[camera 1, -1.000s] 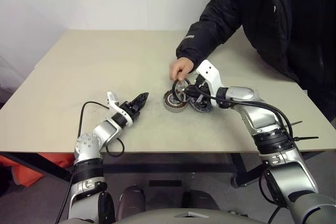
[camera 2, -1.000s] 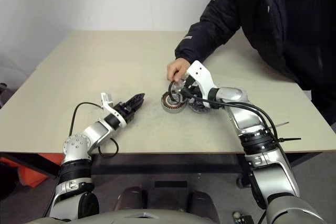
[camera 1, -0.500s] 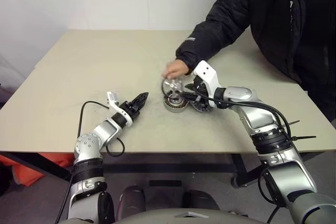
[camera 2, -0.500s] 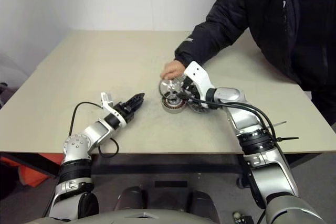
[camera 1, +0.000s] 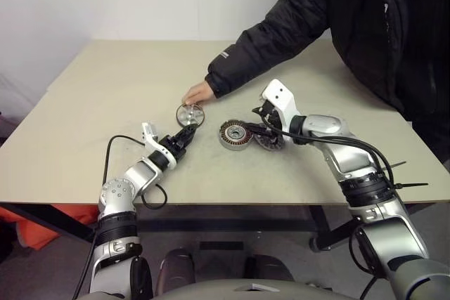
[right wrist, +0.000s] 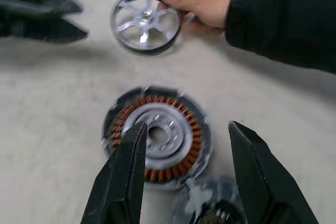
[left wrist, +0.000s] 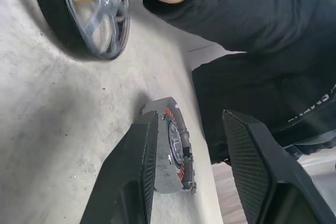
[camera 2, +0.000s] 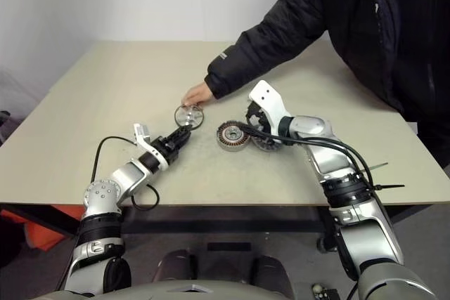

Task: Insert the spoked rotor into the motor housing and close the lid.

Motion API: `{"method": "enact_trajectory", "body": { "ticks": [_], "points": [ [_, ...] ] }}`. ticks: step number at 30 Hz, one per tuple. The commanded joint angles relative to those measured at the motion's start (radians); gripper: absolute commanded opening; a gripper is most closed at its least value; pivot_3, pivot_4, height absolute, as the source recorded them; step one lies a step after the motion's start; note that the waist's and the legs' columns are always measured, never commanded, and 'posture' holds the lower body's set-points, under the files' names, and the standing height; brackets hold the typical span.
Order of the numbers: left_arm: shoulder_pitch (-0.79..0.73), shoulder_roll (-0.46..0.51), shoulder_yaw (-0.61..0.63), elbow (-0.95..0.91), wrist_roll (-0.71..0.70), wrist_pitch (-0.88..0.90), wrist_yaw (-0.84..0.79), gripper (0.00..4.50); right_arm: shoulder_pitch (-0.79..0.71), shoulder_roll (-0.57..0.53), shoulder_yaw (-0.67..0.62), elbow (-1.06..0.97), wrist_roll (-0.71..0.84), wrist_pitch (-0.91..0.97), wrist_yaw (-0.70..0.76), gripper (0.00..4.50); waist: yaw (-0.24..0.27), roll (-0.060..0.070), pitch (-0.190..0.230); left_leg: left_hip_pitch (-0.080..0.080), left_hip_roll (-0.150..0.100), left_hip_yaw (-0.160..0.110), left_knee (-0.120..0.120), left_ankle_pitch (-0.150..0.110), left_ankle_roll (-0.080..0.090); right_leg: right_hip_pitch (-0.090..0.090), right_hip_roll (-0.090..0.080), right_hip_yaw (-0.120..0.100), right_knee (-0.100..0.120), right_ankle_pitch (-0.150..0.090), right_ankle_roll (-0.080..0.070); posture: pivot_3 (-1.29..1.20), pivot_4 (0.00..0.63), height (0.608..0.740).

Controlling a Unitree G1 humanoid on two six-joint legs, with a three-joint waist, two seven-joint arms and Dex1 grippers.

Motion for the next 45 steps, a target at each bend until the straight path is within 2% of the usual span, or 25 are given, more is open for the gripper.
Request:
{"method": "enact_trajectory", "body": {
  "ticks": [1,16,25,36,45],
  "points": [
    [-0.011,0.017,0.005,-0.020,-0.002,-0.014,-0.011,2.07,0.028,-0.025,-0.002,-0.061,0.010,-0.006,0.027,2.73,0.000,0.000,0.000,0.000,0.000,0.000,0.000,0.000,0.000,0.000,0.000,0.000,0.000,0.000,0.000,0.00,0.000,0.740],
    [0.025,0.111,-0.031,-0.120,0.080,-0.058,-0.030,2.07,0.058,-0.028,0.001,-0.067,-0.005,-0.021,0.021,2.73,-0.002,0.000,0.000,0.002,0.000,0.000,0.000,0.000,0.000,0.001,0.000,0.000,0.000,0.000,0.000,0.00,0.000,0.740],
    [0.050,0.112,-0.051,-0.150,0.109,-0.065,-0.037,2.07,0.063,-0.026,0.005,-0.078,0.000,-0.024,0.031,2.73,-0.002,0.000,0.000,0.002,0.000,0.000,0.000,0.000,-0.001,0.001,0.000,0.000,0.001,0.000,0.000,0.00,0.000,0.740],
    [0.100,0.187,-0.168,-0.176,0.295,-0.156,-0.113,2.07,0.076,-0.010,0.005,-0.080,0.001,-0.020,0.021,2.73,-0.002,0.000,0.000,0.002,0.000,0.000,0.000,0.000,-0.001,0.001,0.000,0.000,0.000,0.000,0.000,0.00,0.000,0.740],
    [0.116,0.200,-0.184,-0.178,0.367,-0.206,-0.138,2.07,0.076,-0.003,0.003,-0.078,-0.003,-0.027,0.014,2.73,-0.003,0.000,0.000,0.003,0.000,0.000,0.000,0.000,-0.001,0.001,0.000,0.000,0.001,0.000,0.000,0.00,0.000,0.740]
  ]
}}
